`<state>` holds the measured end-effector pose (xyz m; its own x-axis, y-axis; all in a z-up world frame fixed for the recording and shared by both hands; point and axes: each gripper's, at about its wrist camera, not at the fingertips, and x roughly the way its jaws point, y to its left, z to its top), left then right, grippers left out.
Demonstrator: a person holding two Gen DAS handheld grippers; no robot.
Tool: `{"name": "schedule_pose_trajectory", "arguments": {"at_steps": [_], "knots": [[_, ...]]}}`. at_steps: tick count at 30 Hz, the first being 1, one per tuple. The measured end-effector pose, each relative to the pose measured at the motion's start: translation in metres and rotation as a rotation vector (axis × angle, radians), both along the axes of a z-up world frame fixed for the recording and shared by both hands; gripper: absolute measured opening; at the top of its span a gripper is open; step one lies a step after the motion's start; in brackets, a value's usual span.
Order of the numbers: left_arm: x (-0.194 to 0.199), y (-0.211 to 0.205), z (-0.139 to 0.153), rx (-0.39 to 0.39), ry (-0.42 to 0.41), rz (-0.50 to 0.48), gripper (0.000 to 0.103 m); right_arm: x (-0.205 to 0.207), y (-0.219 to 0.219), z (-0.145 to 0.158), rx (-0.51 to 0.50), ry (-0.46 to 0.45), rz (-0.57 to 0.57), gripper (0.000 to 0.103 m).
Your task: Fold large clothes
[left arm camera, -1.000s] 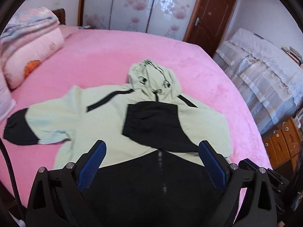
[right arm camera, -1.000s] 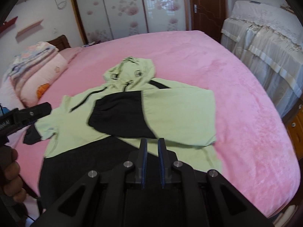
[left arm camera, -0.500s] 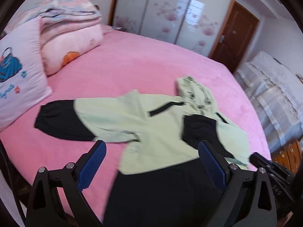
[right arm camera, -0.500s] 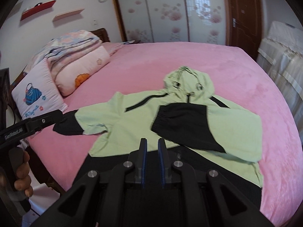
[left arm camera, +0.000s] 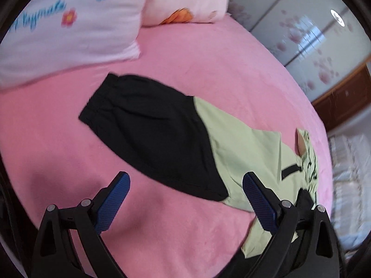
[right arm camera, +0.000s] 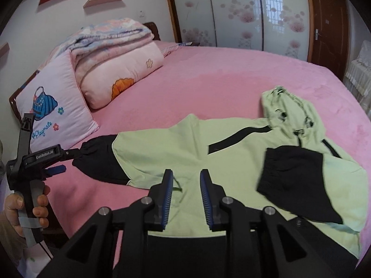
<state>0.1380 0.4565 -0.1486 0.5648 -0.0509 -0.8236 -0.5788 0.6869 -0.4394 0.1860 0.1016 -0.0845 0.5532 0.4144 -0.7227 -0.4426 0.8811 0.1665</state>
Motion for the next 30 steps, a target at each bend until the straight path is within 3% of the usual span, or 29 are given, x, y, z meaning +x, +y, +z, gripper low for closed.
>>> {"name": "schedule_pose_trajectory", "arguments": {"at_steps": [5, 11, 14, 16, 17, 18, 20, 21, 23, 26, 30], "knots": [[0.007, 0.03, -0.043, -0.079, 0.015, 0.102, 0.097, 0.015, 0.029, -0.025, -0.025, 0.023, 0.019, 0.024], [0.023, 0.056, -0.098, -0.157, 0.135, 0.203, 0.097, 0.026, 0.034, -0.045, -0.023, 0.061, 0.013, 0.024], [0.032, 0.047, -0.108, -0.122, 0.156, 0.211, 0.102, 0.029, 0.03, -0.056, -0.029, 0.081, 0.004, 0.024], [0.044, 0.037, -0.108, -0.035, 0.179, 0.206, 0.102, 0.031, 0.026, -0.064, -0.035, 0.098, -0.002, 0.024], [0.049, 0.031, -0.107, 0.019, 0.18, 0.2, 0.096, 0.032, 0.024, -0.068, -0.041, 0.112, -0.005, 0.024], [0.054, 0.024, -0.102, 0.082, 0.171, 0.196, 0.082, 0.034, 0.021, -0.072, -0.047, 0.129, -0.008, 0.024], [0.063, 0.015, -0.094, 0.144, 0.141, 0.157, 0.011, 0.036, 0.015, -0.078, -0.046, 0.148, -0.015, 0.024], [0.067, 0.012, -0.091, 0.134, 0.123, 0.138, 0.005, 0.037, 0.012, -0.079, -0.047, 0.152, -0.02, 0.024], [0.07, 0.004, -0.08, 0.173, 0.112, 0.156, 0.005, 0.037, 0.002, -0.08, -0.053, 0.151, -0.03, 0.024], [0.079, -0.03, -0.041, 0.291, 0.032, 0.106, 0.004, 0.037, -0.014, -0.079, -0.059, 0.149, -0.048, 0.024], [0.092, -0.091, 0.018, 0.344, -0.119, -0.018, 0.004, 0.035, -0.042, -0.073, -0.039, 0.141, -0.092, 0.024]]}}
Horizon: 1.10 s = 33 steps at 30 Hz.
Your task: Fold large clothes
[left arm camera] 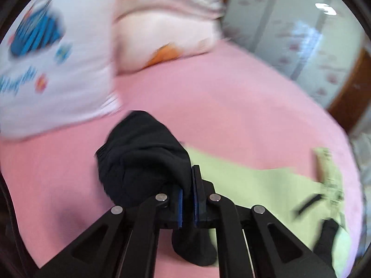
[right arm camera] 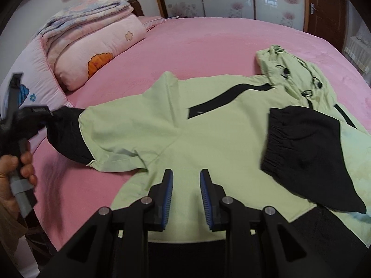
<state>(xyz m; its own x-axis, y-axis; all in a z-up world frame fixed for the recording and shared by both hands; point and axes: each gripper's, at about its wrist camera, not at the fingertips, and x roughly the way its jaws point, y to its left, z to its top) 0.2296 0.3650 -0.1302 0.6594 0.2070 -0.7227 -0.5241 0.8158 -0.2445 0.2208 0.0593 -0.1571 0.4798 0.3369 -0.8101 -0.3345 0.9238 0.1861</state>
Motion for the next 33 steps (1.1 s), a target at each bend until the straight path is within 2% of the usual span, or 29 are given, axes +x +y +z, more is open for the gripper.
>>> {"name": "schedule_pose_trajectory", "arguments": {"at_steps": [3, 6, 10, 12, 14, 18, 22, 24, 26, 28, 33], "knots": [[0.011, -0.061, 0.033, 0.04, -0.046, -0.156, 0.004, 0.0, -0.026, 0.005, 0.028, 0.001, -0.051, 0.024], [0.016, -0.132, 0.04, 0.058, -0.032, -0.34, 0.004, -0.001, -0.058, 0.008, 0.058, 0.006, -0.112, 0.024], [0.031, -0.228, 0.008, 0.027, 0.061, -0.545, 0.005, 0.0, -0.101, 0.01, 0.057, 0.01, -0.177, 0.024], [0.029, -0.271, -0.017, 0.012, 0.102, -0.606, 0.005, 0.0, -0.125, 0.01, 0.05, 0.012, -0.214, 0.024], [0.027, -0.295, -0.044, -0.019, 0.145, -0.635, 0.005, 0.001, -0.148, 0.008, 0.049, 0.019, -0.243, 0.024], [0.022, -0.33, -0.084, -0.02, 0.198, -0.653, 0.008, 0.005, -0.185, 0.009, 0.11, 0.056, -0.261, 0.024], [0.016, -0.349, -0.106, -0.003, 0.185, -0.671, 0.025, 0.016, -0.192, 0.015, 0.161, 0.083, -0.214, 0.026], [0.013, -0.354, -0.108, -0.038, 0.157, -0.695, 0.034, 0.023, -0.186, 0.022, 0.166, 0.067, -0.171, 0.034], [0.005, -0.352, -0.098, -0.099, 0.123, -0.722, 0.056, 0.032, -0.179, 0.029, 0.188, 0.055, -0.115, 0.037], [0.0, -0.348, -0.094, -0.145, 0.094, -0.737, 0.065, 0.042, -0.17, 0.037, 0.187, 0.056, -0.07, 0.037], [-0.017, -0.333, -0.085, -0.196, 0.085, -0.758, 0.066, 0.061, -0.143, 0.046, 0.175, 0.088, 0.019, 0.038]]}}
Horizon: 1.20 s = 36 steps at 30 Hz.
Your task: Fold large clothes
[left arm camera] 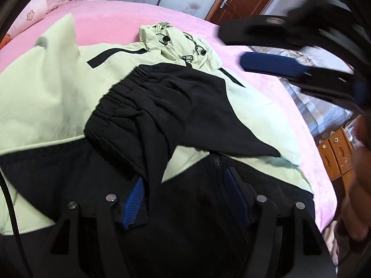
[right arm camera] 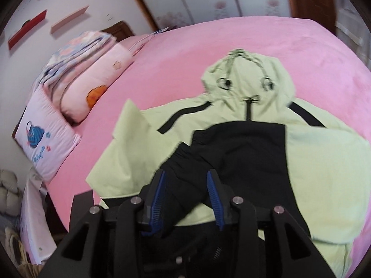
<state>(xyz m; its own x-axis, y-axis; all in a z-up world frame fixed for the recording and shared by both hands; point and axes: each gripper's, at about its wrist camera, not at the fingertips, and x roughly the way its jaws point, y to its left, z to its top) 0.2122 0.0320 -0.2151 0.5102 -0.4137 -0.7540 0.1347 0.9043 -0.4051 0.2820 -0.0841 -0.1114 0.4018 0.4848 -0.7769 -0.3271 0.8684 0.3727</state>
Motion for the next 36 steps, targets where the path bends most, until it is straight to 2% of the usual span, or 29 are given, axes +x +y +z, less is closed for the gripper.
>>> {"name": "schedule_pose_trajectory", "arguments": {"at_steps": [3, 5, 7, 10, 13, 16, 19, 21, 23, 25, 28, 29, 32, 34, 36], "knots": [[-0.02, 0.018, 0.013, -0.002, 0.0, -0.014, 0.071, 0.008, 0.019, -0.004, -0.023, 0.044, 0.02, 0.038], [-0.031, 0.029, 0.02, -0.019, -0.003, -0.008, 0.082, 0.013, 0.031, -0.01, -0.016, 0.09, 0.036, 0.038], [-0.041, 0.037, 0.029, -0.028, -0.017, 0.002, 0.083, 0.017, 0.04, -0.017, -0.006, 0.141, 0.038, 0.038], [-0.05, 0.051, 0.037, 0.069, -0.022, 0.06, 0.083, 0.021, 0.056, -0.028, -0.022, 0.195, 0.043, 0.038], [-0.048, 0.064, 0.036, 0.173, -0.011, 0.126, 0.083, 0.022, 0.075, -0.038, -0.113, 0.215, 0.052, 0.038], [-0.042, 0.087, 0.036, 0.2, 0.0, 0.183, 0.083, 0.019, 0.095, -0.044, -0.193, 0.199, 0.096, 0.043], [-0.039, 0.111, 0.031, 0.21, 0.021, 0.242, 0.083, 0.012, 0.111, -0.047, -0.26, 0.162, 0.13, 0.055], [-0.037, 0.126, 0.026, 0.21, 0.04, 0.286, 0.083, 0.007, 0.12, -0.052, -0.305, 0.143, 0.148, 0.068], [-0.036, 0.136, 0.019, 0.214, 0.06, 0.316, 0.083, 0.005, 0.13, -0.059, -0.38, 0.114, 0.157, 0.074], [-0.035, 0.146, 0.011, 0.207, 0.085, 0.343, 0.083, 0.004, 0.14, -0.071, -0.478, 0.079, 0.151, 0.074], [-0.032, 0.15, 0.001, 0.192, 0.104, 0.362, 0.083, 0.006, 0.144, -0.097, -0.583, 0.096, 0.132, 0.074], [-0.031, 0.151, -0.002, 0.192, 0.11, 0.368, 0.083, 0.006, 0.143, -0.103, -0.599, 0.095, 0.128, 0.069], [-0.027, 0.154, -0.006, 0.187, 0.118, 0.381, 0.083, 0.003, 0.13, -0.094, -0.604, 0.035, 0.097, 0.02], [-0.02, 0.152, -0.008, 0.182, 0.12, 0.385, 0.083, 0.003, 0.114, -0.073, -0.513, -0.005, 0.079, 0.019], [-0.012, 0.148, -0.009, 0.181, 0.117, 0.387, 0.083, 0.005, 0.095, -0.04, -0.425, -0.096, 0.044, 0.019]]}}
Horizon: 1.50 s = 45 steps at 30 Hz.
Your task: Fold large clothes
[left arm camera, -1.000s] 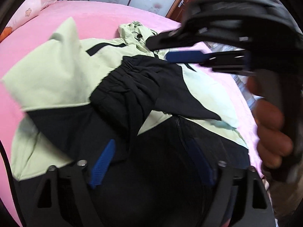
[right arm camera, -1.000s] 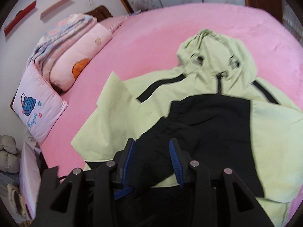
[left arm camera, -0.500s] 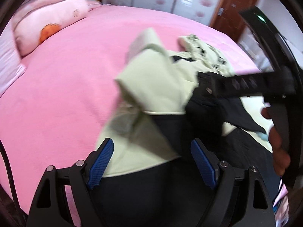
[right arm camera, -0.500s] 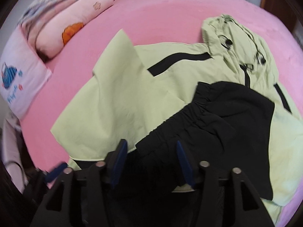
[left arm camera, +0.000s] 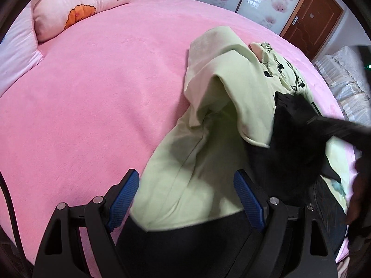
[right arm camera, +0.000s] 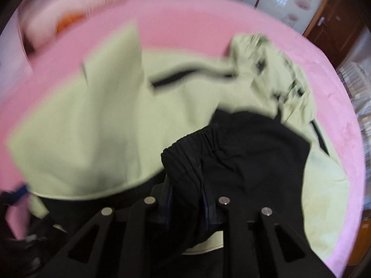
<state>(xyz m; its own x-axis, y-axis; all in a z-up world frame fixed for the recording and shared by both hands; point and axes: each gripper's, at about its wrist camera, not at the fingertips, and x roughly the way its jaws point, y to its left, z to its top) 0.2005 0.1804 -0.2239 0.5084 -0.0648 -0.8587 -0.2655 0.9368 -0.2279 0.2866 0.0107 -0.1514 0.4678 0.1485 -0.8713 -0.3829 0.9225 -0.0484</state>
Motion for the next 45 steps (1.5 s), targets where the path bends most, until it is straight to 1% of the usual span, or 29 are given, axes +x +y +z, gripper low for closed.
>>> {"name": "schedule_pose_trajectory", "arguments": {"at_steps": [2, 3, 4, 6, 7, 8, 9, 11, 12, 13, 14, 16, 17, 18, 19, 23, 24, 27, 29, 31, 33, 34, 35, 36, 37, 38, 40, 43, 45], "knots": [[0.009, -0.003, 0.0, 0.001, -0.01, 0.01, 0.083, -0.002, -0.028, 0.032, 0.135, -0.102, 0.01, 0.019], [0.012, -0.004, 0.0, 0.001, -0.015, 0.015, 0.083, -0.004, -0.048, 0.047, 0.207, -0.162, -0.005, 0.021], [0.018, -0.005, -0.001, -0.001, -0.019, 0.021, 0.083, -0.003, -0.067, 0.055, 0.248, -0.192, -0.035, 0.022], [0.028, -0.009, -0.004, -0.003, -0.022, 0.034, 0.082, 0.005, -0.098, 0.057, 0.305, -0.193, -0.11, 0.029], [0.034, -0.012, -0.006, -0.003, -0.015, 0.039, 0.082, 0.007, -0.117, 0.05, 0.336, -0.163, -0.141, 0.033], [0.038, -0.014, -0.009, -0.007, -0.009, 0.037, 0.082, 0.012, -0.136, 0.037, 0.366, -0.112, -0.173, 0.039], [0.042, -0.015, -0.011, -0.007, 0.001, 0.037, 0.082, 0.018, -0.155, 0.021, 0.386, -0.049, -0.21, 0.041], [0.047, -0.017, -0.015, 0.0, 0.016, 0.04, 0.081, 0.021, -0.187, -0.013, 0.42, 0.104, -0.271, 0.042], [0.049, -0.018, -0.017, 0.005, 0.023, 0.038, 0.079, 0.023, -0.204, -0.027, 0.46, 0.172, -0.296, 0.043], [0.05, -0.019, -0.019, 0.011, 0.026, 0.031, 0.075, 0.022, -0.218, -0.036, 0.515, 0.22, -0.312, 0.044], [0.052, -0.02, -0.02, 0.021, 0.031, 0.021, 0.074, 0.021, -0.229, -0.044, 0.572, 0.26, -0.326, 0.044], [0.057, -0.021, -0.022, 0.025, 0.032, 0.011, 0.074, 0.022, -0.243, -0.049, 0.654, 0.296, -0.337, 0.051], [0.058, -0.021, -0.022, 0.024, 0.034, 0.01, 0.074, 0.026, -0.246, -0.052, 0.676, 0.306, -0.339, 0.056], [0.058, -0.019, -0.022, 0.021, 0.034, 0.009, 0.074, 0.031, -0.247, -0.054, 0.689, 0.314, -0.341, 0.057], [0.058, -0.018, -0.021, 0.016, 0.031, 0.008, 0.074, 0.034, -0.246, -0.056, 0.697, 0.328, -0.34, 0.058], [0.049, -0.013, -0.017, 0.015, 0.027, -0.007, 0.074, 0.055, -0.241, -0.072, 0.785, 0.451, -0.352, 0.058], [0.048, -0.014, -0.016, 0.022, 0.026, -0.016, 0.074, 0.057, -0.239, -0.073, 0.796, 0.468, -0.354, 0.058], [0.045, -0.016, -0.014, 0.042, 0.03, -0.039, 0.074, 0.059, -0.24, -0.073, 0.782, 0.506, -0.359, 0.058], [0.043, -0.017, -0.013, 0.048, 0.028, -0.047, 0.074, 0.057, -0.244, -0.071, 0.778, 0.518, -0.352, 0.058], [0.043, -0.019, -0.011, 0.055, 0.025, -0.055, 0.074, 0.056, -0.253, -0.069, 0.782, 0.528, -0.371, 0.058], [0.043, -0.023, -0.009, 0.064, 0.016, -0.068, 0.074, 0.055, -0.259, -0.066, 0.784, 0.502, -0.396, 0.057], [0.044, -0.025, -0.008, 0.067, 0.015, -0.07, 0.074, 0.054, -0.26, -0.063, 0.75, 0.477, -0.399, 0.054], [0.045, -0.026, -0.008, 0.067, 0.015, -0.072, 0.074, 0.055, -0.257, -0.063, 0.719, 0.472, -0.379, 0.04], [0.045, -0.027, -0.006, 0.065, 0.018, -0.077, 0.074, 0.055, -0.252, -0.062, 0.672, 0.471, -0.356, 0.018], [0.045, -0.028, -0.005, 0.064, 0.019, -0.081, 0.072, 0.055, -0.247, -0.064, 0.624, 0.479, -0.342, 0.01], [0.045, -0.029, -0.002, 0.06, 0.024, -0.095, 0.07, 0.053, -0.24, -0.065, 0.571, 0.484, -0.324, 0.01], [0.046, -0.029, 0.005, 0.045, 0.038, -0.135, 0.069, 0.047, -0.232, -0.056, 0.49, 0.418, -0.284, 0.009], [0.041, -0.021, 0.027, -0.046, 0.041, -0.256, 0.069, 0.038, -0.225, -0.033, 0.435, 0.3, -0.228, 0.009], [0.038, -0.013, 0.045, -0.077, 0.017, -0.323, 0.069, 0.031, -0.22, -0.014, 0.366, 0.194, -0.183, 0.009]]}}
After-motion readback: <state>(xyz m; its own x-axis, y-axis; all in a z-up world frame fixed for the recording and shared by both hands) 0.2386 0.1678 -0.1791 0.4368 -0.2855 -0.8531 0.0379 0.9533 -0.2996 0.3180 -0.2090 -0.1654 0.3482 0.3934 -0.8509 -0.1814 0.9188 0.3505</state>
